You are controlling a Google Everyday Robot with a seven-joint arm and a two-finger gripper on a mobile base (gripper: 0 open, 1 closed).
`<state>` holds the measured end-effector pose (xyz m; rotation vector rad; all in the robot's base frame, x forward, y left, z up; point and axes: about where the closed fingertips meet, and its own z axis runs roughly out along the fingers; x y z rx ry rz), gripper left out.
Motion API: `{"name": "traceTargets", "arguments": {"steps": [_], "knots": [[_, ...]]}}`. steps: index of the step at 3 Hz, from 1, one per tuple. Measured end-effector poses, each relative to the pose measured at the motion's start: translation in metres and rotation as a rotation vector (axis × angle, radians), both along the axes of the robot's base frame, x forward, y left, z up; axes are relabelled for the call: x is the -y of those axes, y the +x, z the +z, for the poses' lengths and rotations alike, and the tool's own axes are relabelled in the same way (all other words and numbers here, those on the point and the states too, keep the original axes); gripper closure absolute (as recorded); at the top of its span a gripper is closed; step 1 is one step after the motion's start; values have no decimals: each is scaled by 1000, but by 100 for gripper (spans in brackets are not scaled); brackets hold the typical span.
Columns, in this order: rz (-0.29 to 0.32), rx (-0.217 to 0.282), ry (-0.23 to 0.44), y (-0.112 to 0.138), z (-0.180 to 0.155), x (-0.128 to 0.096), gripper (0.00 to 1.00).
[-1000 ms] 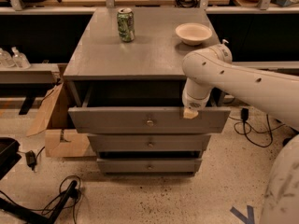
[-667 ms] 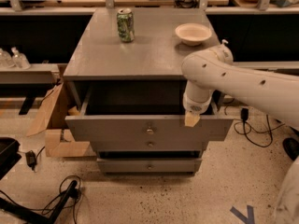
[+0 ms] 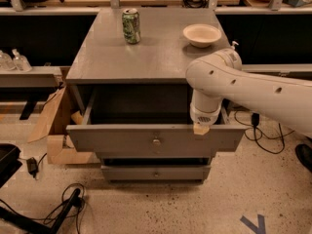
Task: Open top drawer
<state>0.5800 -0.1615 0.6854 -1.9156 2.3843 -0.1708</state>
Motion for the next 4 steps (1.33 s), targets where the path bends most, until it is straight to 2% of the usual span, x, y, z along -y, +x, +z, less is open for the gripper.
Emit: {"name": "traceTargets", "arguments": {"steps": [1,2,3,4], "knots": [[0,0,0,0,0,0,100],[-3,-34,-14,-28,6,-2,100],[-3,-34,-14,-28,6,-2,100],[5,-69,-22,-52,10,-6,100]]}}
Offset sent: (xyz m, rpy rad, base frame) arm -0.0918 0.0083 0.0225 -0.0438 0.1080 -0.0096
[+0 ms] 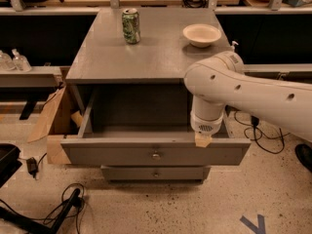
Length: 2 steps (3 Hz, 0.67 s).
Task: Open top drawer
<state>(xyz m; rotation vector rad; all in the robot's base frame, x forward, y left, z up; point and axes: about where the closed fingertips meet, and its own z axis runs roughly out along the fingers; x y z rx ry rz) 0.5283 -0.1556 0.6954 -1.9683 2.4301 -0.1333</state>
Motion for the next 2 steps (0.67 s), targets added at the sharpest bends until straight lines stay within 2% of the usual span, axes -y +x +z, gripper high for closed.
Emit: {"name": "traceTargets", "arguments": {"steps": [1,2], "knots": [[4,-8,2,-2,0,-1,99],[28,-50,12,-15,-1,-7,75]]}}
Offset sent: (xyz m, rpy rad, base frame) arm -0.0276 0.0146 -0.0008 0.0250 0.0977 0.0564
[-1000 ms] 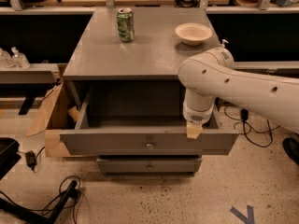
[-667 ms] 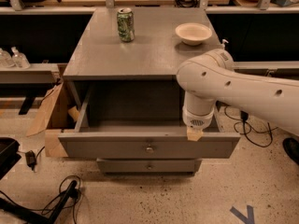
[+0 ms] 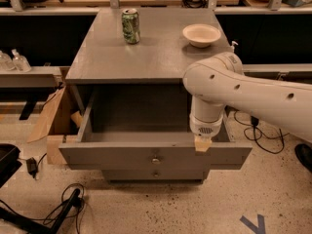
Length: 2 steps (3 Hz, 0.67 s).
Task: Open top drawer
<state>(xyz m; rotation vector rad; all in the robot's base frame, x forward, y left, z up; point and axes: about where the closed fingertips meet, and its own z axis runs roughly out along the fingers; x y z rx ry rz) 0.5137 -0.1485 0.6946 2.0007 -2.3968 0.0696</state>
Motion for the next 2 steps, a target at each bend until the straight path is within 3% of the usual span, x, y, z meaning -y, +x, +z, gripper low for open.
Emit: {"name": "traceTargets", "arguments": {"steps": [1,2], "knots": [[-1,1,-2,0,0,1,46],[-1,1,-2,-1,0,1,22]]}}
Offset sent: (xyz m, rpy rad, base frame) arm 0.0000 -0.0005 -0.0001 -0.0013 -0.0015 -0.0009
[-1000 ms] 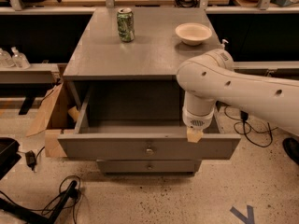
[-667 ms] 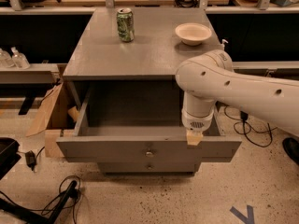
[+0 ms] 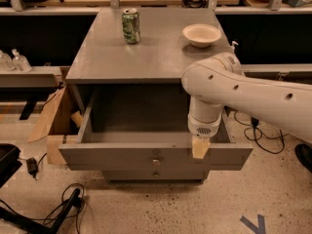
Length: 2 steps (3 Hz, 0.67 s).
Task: Open top drawer
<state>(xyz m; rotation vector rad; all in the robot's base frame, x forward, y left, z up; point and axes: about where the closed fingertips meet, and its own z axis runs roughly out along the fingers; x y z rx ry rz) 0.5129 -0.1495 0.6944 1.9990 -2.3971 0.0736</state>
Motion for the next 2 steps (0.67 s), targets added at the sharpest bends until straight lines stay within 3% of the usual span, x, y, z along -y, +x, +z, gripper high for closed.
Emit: {"name": "traceTargets", "arguments": {"steps": [1,2], "knots": [[0,0,-1,-1,0,0,1],[0,0,-1,-1,0,0,0]]}}
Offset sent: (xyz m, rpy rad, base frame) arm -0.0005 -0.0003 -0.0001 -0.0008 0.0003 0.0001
